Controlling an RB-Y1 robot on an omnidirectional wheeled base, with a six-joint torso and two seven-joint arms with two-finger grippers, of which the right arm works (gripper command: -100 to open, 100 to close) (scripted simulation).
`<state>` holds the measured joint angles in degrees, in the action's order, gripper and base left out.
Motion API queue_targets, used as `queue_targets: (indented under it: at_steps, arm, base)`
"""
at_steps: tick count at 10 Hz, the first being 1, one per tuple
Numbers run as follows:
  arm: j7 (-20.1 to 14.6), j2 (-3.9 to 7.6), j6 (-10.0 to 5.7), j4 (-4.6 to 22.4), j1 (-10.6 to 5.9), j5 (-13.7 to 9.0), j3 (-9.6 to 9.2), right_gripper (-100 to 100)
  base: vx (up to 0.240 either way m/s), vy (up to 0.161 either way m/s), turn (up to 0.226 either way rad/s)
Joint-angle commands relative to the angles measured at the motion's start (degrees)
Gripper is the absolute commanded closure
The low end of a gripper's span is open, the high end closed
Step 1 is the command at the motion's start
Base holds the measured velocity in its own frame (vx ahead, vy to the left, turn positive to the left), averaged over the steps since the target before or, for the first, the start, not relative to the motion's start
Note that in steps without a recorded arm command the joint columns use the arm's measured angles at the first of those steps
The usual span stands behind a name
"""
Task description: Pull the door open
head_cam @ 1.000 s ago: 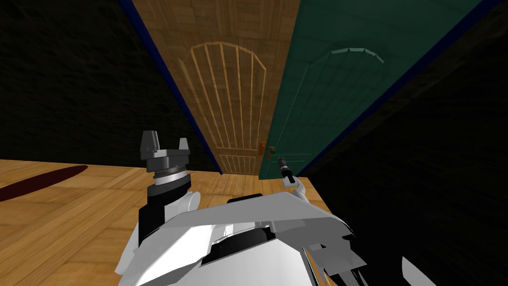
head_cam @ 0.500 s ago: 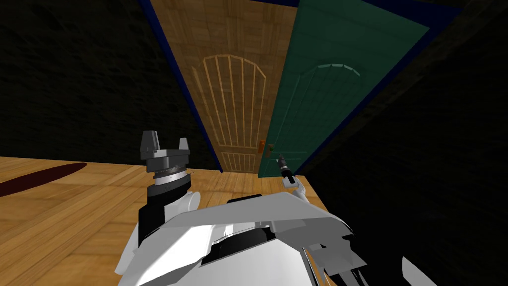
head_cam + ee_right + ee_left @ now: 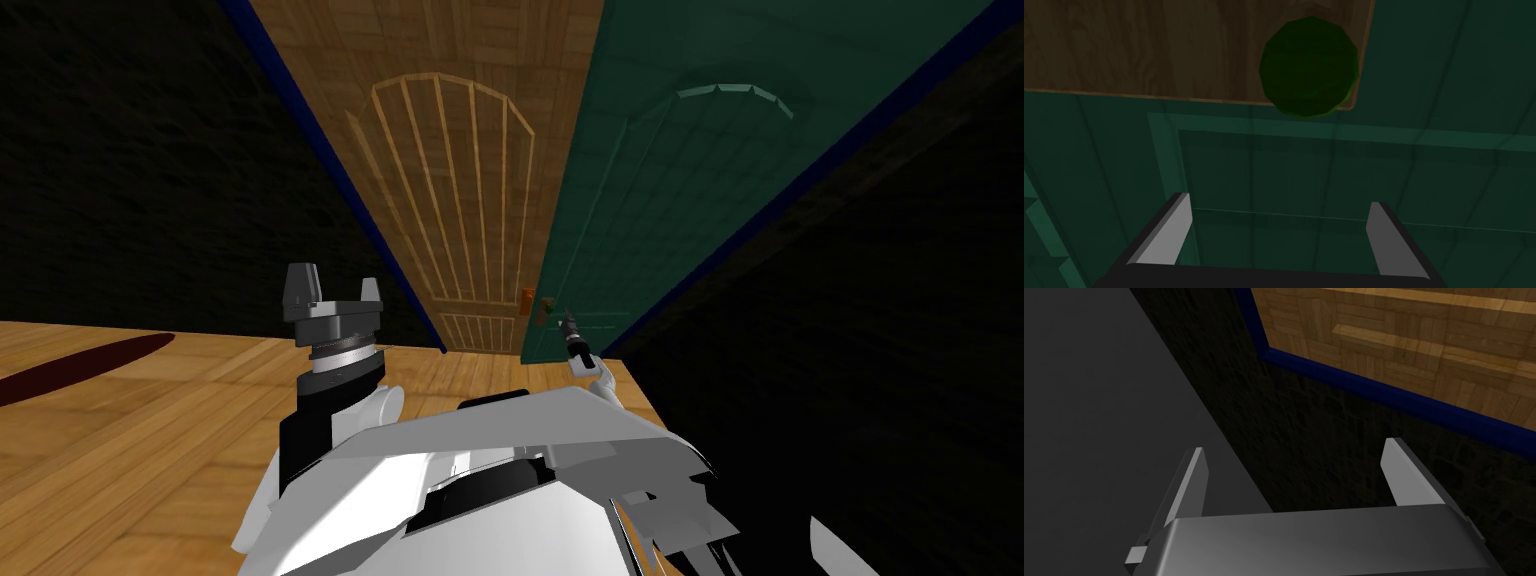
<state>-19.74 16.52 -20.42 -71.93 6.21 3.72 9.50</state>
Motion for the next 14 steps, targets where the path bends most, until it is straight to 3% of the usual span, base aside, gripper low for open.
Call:
queue_targets:
  at_steps: [1, 2, 3, 8, 14]
  arm:
    - [0.15, -0.49, -0.31, 0.07, -1.25, 0.11, -0.64, -100]
    - [-0.13, 0.07, -0.07, -0.16, -0.55, -0.03, -0.39, -100]
    - [-0.13, 0.07, -0.07, -0.16, -0.55, -0.03, -0.39, 100]
    - [-0.13, 0.07, -0.07, -0.16, -0.55, -0.03, -0.39, 100]
    - [-3.06, 2.62, -1.45, -1.61, 1.6, 0.35, -3.54, 100]
  base:
    - [0.252, 0.11, 0.178]
    - [0.122, 0.057, 0.037]
    - [-0.017, -0.008, -0.034]
    - [-0.025, -0.008, 0.003]
    - [-0.186, -0.068, 0.087]
